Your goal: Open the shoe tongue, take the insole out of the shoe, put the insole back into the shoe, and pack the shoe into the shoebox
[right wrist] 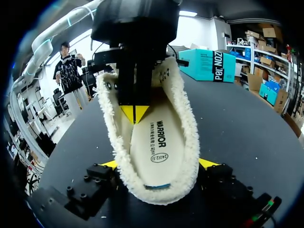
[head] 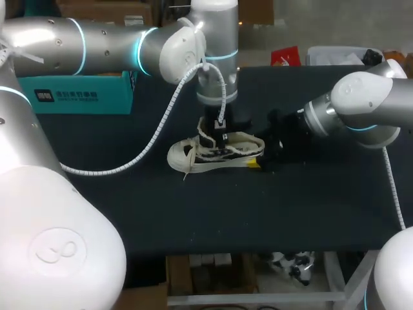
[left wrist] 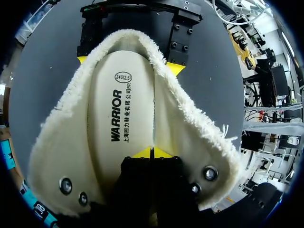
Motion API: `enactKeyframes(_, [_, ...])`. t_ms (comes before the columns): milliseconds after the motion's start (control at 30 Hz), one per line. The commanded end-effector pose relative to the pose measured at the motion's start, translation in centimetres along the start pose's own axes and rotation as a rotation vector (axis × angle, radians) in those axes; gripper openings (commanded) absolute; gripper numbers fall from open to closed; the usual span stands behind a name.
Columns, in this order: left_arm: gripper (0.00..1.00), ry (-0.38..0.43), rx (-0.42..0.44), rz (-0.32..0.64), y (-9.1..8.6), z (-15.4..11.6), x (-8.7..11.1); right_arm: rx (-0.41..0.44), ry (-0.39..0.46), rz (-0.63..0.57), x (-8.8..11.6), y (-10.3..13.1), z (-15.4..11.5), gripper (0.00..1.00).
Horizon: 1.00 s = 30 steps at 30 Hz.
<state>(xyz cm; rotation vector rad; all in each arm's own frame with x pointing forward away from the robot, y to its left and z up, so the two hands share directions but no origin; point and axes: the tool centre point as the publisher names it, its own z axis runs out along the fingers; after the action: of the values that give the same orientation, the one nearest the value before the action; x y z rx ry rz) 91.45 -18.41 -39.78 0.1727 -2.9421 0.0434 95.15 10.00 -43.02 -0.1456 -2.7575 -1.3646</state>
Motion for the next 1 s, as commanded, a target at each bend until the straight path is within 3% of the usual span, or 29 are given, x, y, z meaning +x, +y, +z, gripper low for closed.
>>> enactKeyframes(33, [0.00,-0.018,0.010,-0.011,0.3,2.1,0.4,-0.003,0.001,0.001,-0.2,-0.3,0.5,0.00])
enactKeyframes(100, [0.00,-0.032,0.014,-0.021,0.2,2.3,0.3,-0.003,0.001,0.001,-0.2,-0.3,0.5,0.00])
enactKeyframes(133, [0.11,-0.044,0.016,-0.024,0.2,2.4,0.2,-0.003,0.001,0.001,-0.2,-0.3,0.5,0.00])
enactKeyframes(267, [0.19,-0.078,0.028,-0.033,0.1,2.4,0.1,-0.003,0.001,0.001,-0.2,-0.3,0.5,0.00])
enactKeyframes(633, [0.21,-0.126,0.034,-0.026,-0.8,3.7,-1.4,-0.003,0.001,0.001,-0.2,-0.3,0.5,0.00])
enactKeyframes(1000, [0.24,-0.219,0.027,-0.019,-2.0,6.5,-5.1,-0.003,0.001,0.001,-0.2,-0.3,0.5,0.00])
